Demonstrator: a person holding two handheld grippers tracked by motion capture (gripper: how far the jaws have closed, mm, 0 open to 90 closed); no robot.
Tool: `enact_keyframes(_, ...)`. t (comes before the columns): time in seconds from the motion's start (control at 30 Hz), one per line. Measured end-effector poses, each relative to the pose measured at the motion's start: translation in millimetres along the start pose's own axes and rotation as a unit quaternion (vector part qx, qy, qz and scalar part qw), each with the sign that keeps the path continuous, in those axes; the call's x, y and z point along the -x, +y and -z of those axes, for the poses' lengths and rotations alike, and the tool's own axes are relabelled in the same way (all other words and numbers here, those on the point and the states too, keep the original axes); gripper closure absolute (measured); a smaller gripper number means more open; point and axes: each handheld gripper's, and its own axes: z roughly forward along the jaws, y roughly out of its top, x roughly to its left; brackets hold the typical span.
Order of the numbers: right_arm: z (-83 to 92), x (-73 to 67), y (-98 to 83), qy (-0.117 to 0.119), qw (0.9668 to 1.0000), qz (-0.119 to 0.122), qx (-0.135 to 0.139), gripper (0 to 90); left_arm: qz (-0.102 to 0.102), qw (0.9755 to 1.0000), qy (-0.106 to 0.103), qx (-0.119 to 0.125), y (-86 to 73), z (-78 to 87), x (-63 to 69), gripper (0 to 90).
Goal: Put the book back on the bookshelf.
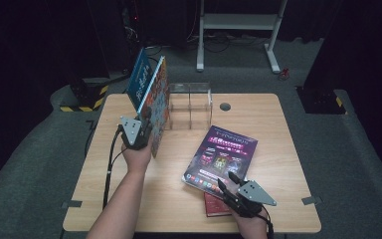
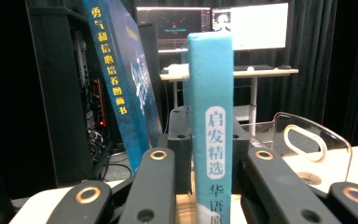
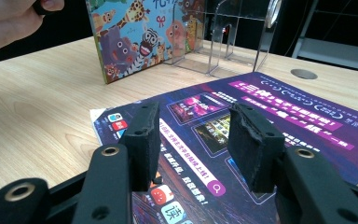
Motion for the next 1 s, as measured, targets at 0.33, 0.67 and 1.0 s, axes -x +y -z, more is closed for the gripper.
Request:
enact_keyframes(0.33, -0.7, -0.8, 0.0, 0.001, 1.0000, 0.003, -0.002, 54.4, -0.001, 0.9999, 0.003, -0.010, -0.5, 0.8, -7.7, 76.9)
enact_keyframes(0.67, -0.4, -0.8, 0.0, 0.001, 1.0000, 0.002, -0.001, 54.5, 0.000, 0.9999, 0.006, -0.014, -1.0, 2.1, -12.2, 76.4)
enact_keyframes(1.0, -0.2, -1.0, 0.4, 0.001, 1.0000, 0.003, 0.000, 54.4, -0.004, 0.9998, 0.006, -0.020, 0.0, 3.3, -13.1, 75.6)
